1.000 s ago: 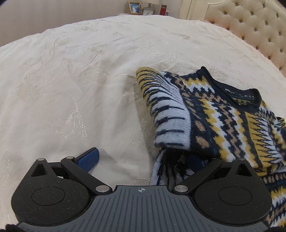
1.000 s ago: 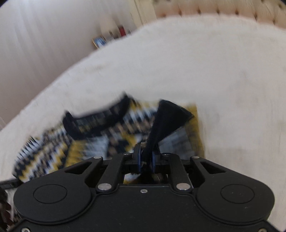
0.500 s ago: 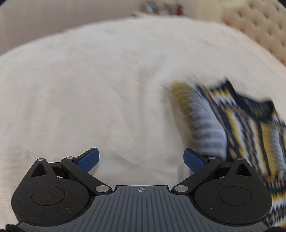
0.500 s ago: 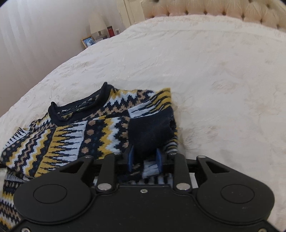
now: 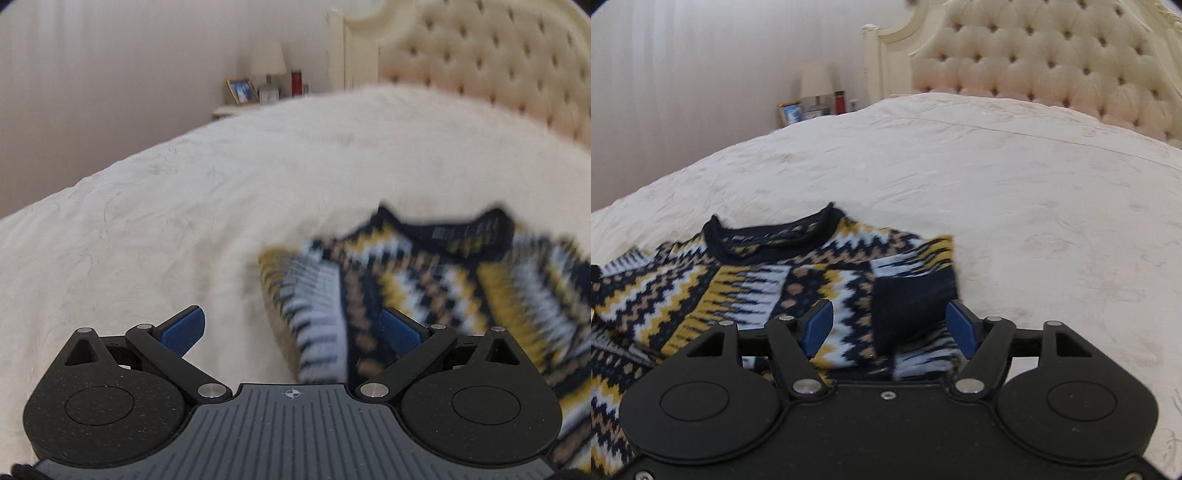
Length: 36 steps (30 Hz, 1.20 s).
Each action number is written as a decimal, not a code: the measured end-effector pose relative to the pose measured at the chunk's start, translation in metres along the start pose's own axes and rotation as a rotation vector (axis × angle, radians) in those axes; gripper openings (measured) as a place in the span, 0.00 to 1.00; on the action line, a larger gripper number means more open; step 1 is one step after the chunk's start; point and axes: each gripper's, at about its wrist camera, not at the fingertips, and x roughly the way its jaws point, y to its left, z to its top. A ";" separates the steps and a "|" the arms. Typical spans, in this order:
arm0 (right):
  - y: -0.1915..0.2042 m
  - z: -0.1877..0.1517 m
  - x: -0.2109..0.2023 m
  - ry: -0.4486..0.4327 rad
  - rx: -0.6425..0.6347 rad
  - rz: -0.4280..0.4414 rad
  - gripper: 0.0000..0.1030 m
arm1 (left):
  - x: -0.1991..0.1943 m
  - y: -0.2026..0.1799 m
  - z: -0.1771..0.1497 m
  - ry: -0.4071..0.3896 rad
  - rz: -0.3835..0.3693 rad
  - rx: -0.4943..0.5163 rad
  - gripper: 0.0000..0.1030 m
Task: Fold small clothes
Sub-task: 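Lower the navy cuff onto the sweater body and open the right gripper, then move both grippers over the sweater to its ribbed hem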
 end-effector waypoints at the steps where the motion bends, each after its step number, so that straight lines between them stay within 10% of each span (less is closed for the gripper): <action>1: 0.003 -0.001 0.001 0.003 -0.010 0.011 0.69 | 0.007 0.000 -0.004 0.045 0.033 0.006 1.00; 7: 0.011 0.002 0.007 -0.001 -0.042 0.065 0.69 | 0.028 0.040 -0.023 0.168 -0.001 -0.238 1.00; 21: 0.001 -0.016 0.032 0.077 0.027 0.095 0.70 | 0.031 0.038 -0.028 0.176 -0.029 -0.263 1.00; 28: 0.012 -0.019 0.034 0.095 -0.019 0.130 0.99 | 0.031 0.038 -0.032 0.147 -0.037 -0.285 1.00; 36: 0.017 -0.025 0.033 0.096 -0.026 0.109 0.99 | 0.025 0.045 -0.035 0.149 -0.086 -0.298 1.00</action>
